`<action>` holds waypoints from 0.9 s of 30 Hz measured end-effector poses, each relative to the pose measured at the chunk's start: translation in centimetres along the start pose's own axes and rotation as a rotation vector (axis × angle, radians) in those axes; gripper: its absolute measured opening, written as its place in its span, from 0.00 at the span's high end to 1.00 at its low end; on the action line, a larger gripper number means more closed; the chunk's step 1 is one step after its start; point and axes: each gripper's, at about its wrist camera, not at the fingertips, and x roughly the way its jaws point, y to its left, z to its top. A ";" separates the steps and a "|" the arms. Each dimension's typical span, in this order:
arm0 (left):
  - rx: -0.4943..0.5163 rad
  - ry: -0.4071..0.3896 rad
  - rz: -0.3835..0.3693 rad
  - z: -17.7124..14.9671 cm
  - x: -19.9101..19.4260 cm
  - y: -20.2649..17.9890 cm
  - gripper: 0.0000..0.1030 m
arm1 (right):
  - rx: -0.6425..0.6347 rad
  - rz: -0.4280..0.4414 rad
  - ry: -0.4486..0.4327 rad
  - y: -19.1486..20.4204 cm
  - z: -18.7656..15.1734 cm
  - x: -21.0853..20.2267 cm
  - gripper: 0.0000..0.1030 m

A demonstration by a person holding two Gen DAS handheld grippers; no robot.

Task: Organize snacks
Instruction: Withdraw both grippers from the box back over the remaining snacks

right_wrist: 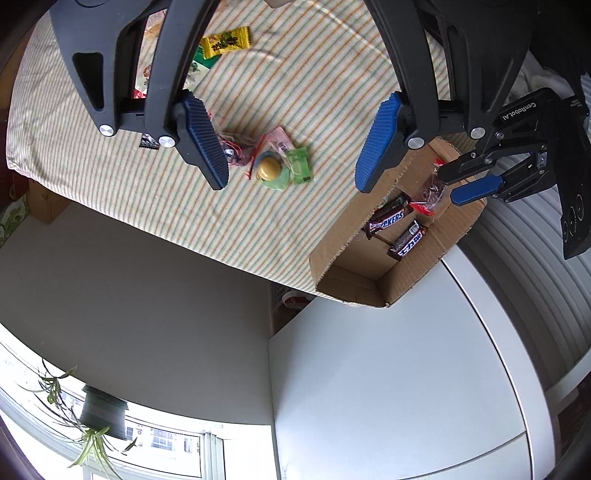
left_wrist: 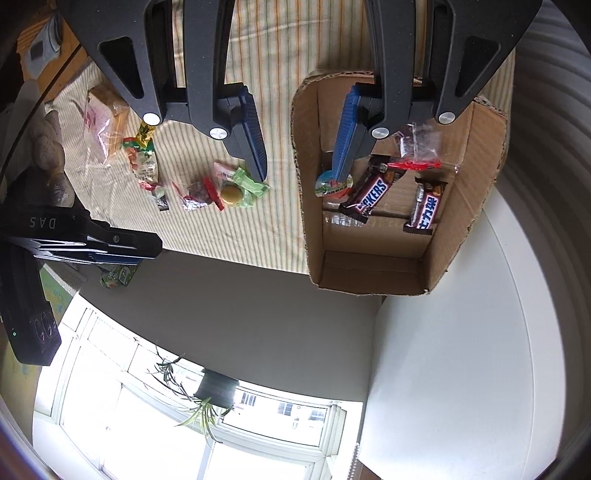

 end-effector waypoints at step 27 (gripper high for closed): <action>0.243 0.143 -0.211 -3.4 4.2 -13.0 0.66 | 0.316 -0.040 0.270 -14.3 -9.7 1.9 0.28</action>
